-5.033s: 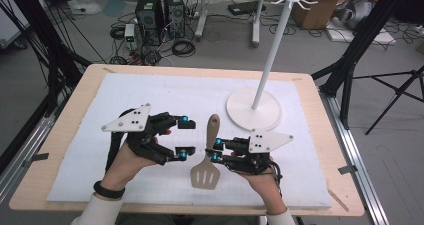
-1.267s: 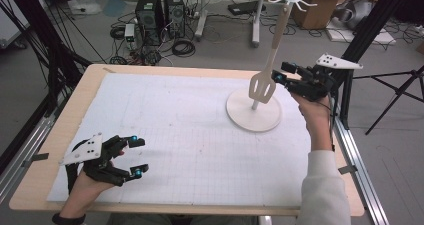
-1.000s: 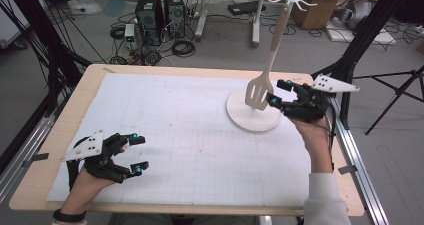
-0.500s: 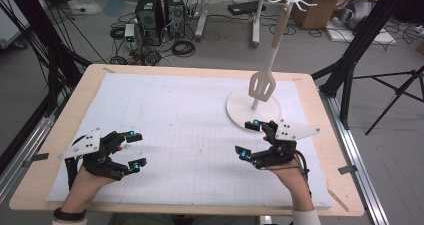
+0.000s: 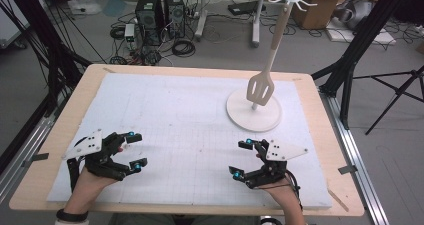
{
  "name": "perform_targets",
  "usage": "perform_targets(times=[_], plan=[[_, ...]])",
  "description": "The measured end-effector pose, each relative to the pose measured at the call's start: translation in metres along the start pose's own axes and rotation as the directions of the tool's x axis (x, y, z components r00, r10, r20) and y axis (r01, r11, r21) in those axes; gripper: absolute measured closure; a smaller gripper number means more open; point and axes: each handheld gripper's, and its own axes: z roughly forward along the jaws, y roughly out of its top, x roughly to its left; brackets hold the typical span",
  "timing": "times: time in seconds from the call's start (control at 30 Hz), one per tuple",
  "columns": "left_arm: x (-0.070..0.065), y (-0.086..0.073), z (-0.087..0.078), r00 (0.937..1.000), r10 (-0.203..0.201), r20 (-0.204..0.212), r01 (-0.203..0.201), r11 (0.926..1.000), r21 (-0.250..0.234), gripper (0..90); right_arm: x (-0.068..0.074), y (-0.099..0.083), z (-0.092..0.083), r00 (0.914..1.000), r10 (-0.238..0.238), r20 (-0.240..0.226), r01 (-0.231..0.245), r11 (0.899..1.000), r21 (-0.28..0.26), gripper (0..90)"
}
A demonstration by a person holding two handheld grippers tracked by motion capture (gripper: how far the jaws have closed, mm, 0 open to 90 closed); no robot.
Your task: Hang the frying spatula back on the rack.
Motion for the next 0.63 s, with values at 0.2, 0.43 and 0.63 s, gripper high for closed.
perform_targets(times=[0.2,0.43,0.63], plan=[[-0.0011,-0.0021,0.0026,1.0,0.002,-0.006,-0.002,1.0,0.002,17.7,-0.006,-0.0072,-0.0013,0.9995,0.03,0.01,-0.03,1.0,0.005,14.5],[0.0004,-0.004,0.0015,1.0,-0.002,-0.009,0.002,1.0,0.002,17.7,-0.008,-0.009,-0.0055,0.9986,0.048,0.021,-0.048,0.999,0.005,14.5],[0.0007,-0.004,0.0012,0.9999,-0.003,-0.013,0.003,1.0,0.0,17.7,-0.0099,-0.0095,-0.0056,0.9987,0.043,0.027,-0.043,0.999,0.002,14.4]])
